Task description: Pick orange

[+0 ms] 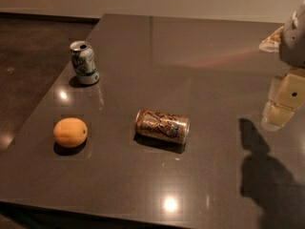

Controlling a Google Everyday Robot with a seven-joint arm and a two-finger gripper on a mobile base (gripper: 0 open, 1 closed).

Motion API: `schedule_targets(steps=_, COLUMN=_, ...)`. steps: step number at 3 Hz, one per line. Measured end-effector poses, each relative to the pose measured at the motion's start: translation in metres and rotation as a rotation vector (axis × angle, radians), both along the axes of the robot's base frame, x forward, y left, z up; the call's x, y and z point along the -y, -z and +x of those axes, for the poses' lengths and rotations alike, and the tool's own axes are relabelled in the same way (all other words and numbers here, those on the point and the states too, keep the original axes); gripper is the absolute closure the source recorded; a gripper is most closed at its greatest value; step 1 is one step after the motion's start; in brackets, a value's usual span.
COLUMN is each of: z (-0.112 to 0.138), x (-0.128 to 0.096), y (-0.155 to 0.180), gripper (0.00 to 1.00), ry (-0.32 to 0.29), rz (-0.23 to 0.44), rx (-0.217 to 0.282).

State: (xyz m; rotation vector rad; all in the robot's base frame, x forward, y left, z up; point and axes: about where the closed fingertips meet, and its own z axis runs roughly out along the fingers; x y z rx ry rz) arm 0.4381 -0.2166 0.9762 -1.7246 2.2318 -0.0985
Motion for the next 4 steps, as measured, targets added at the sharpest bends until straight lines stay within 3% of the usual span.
schedule_targets(steps=2, z=0.003, x=-0.003, y=-0.001, gripper=0.0, ry=-0.007, rz=0.018, rx=-0.006)
schedule_targets(steps=3, z=0.006, x=-0.031, y=0.003, gripper=0.0, ry=-0.07, rz=0.071, rx=-0.016)
schedule_targets(steps=4, z=0.005, x=-0.08, y=0.008, gripper=0.0, ry=-0.133, rz=0.136, rx=-0.012)
